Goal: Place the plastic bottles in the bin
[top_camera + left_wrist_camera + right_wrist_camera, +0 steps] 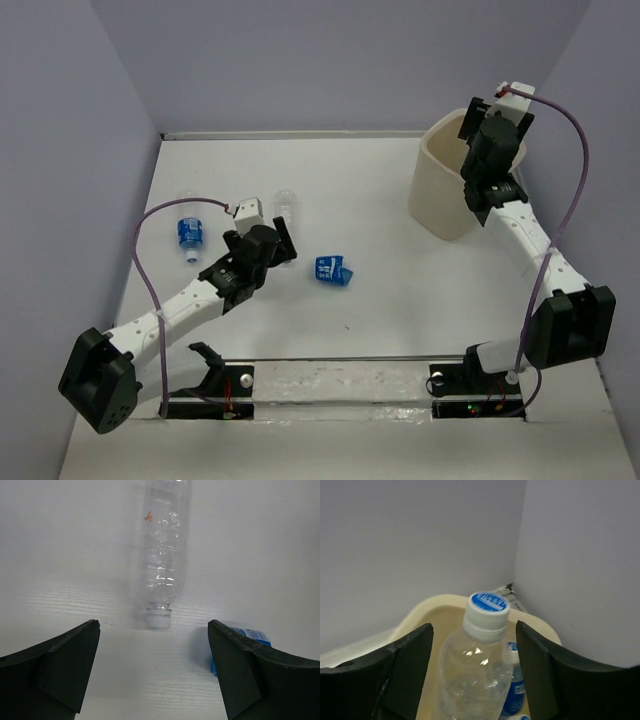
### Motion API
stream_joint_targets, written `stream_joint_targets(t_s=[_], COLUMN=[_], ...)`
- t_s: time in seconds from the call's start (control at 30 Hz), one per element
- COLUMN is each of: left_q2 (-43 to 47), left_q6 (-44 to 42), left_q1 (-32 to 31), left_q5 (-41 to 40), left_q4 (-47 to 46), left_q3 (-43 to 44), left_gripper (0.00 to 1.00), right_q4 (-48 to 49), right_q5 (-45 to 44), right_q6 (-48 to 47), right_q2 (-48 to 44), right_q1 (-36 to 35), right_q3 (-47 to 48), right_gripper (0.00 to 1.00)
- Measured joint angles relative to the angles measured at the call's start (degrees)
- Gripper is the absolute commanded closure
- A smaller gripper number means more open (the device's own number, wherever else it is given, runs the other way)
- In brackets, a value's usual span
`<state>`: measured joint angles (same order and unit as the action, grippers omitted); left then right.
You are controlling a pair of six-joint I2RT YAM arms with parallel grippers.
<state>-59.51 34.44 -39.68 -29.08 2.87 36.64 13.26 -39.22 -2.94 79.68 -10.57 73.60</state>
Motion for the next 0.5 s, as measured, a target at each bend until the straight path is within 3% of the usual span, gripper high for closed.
stream_joint_targets(t_s=[0.13,0.33,0.5], left_q2=[-3.67,-9.51,-18.97], left_q6=[0.09,-1.4,-3.41], left_q1=[1.9,4.42,6.95], left_q5=[1.95,6.45,9.73], left_q4=[-0.28,-5.4,-8.31], left_q3=[-0.57,-0.52,3.04], left_gripper=[0.01,0.01,0.01], right_q4=[-3.76,-7.3,-6.19], right_q5=[1.92,12.68,20.57], right_q6=[2.34,11.34,16.63], right_q2=[0.35,-6.93,-13.2], right_q1=[0.0,-0.5,-6.56], right_q3=[-0.85,-1.51,-4.83], right_gripper=[0.1,0.1,0.09])
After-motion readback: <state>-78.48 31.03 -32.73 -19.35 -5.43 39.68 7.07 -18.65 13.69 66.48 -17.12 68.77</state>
